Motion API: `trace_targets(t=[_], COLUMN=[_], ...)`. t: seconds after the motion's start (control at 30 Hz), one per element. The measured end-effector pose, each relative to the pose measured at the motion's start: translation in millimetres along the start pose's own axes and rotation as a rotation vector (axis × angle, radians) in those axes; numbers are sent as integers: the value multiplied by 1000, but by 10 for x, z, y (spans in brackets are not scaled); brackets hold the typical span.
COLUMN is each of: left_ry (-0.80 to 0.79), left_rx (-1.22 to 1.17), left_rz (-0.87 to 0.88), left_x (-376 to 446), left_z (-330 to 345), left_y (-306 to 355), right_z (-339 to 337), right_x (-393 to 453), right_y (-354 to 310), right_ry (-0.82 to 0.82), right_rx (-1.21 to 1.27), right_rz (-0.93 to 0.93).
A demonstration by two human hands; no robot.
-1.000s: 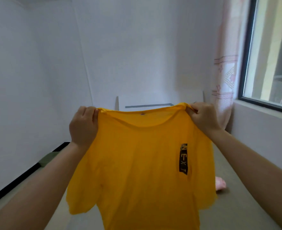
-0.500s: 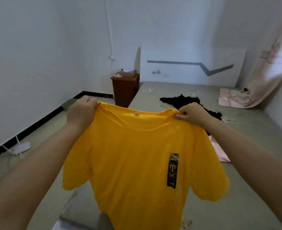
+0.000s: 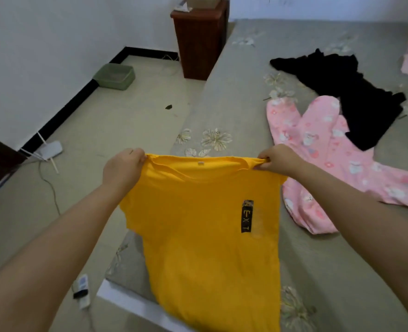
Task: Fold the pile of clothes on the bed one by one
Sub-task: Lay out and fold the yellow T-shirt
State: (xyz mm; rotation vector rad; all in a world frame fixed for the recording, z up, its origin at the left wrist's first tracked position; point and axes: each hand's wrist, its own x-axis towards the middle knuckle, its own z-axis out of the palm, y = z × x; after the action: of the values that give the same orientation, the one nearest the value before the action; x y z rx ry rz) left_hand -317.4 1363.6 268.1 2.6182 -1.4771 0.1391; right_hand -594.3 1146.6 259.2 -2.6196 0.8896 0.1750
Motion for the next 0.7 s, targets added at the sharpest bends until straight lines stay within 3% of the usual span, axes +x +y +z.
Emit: trace_targets(t=[0.17,0.3,0.47,0.57,0.7], left_ry=[-126,-162,-132,-143,-187], left_rx=[-78,-150,-160,-116,-76], left_rz=[-5,86,135,80,-42], left_x=[69,12,680,1310,2007], left_z=[513,654,911,1399,2174], left_y=[-12,-52,13,141,356], right_z=[254,283,130,230,824], right_x=[165,144,586,1150,1882], right_y=[265,452,604,818,1115], right_ry=[-166,-408,-603,-522,-79], right_rx=[51,181,387,305,31], right_rz=[29,41,240,379,576])
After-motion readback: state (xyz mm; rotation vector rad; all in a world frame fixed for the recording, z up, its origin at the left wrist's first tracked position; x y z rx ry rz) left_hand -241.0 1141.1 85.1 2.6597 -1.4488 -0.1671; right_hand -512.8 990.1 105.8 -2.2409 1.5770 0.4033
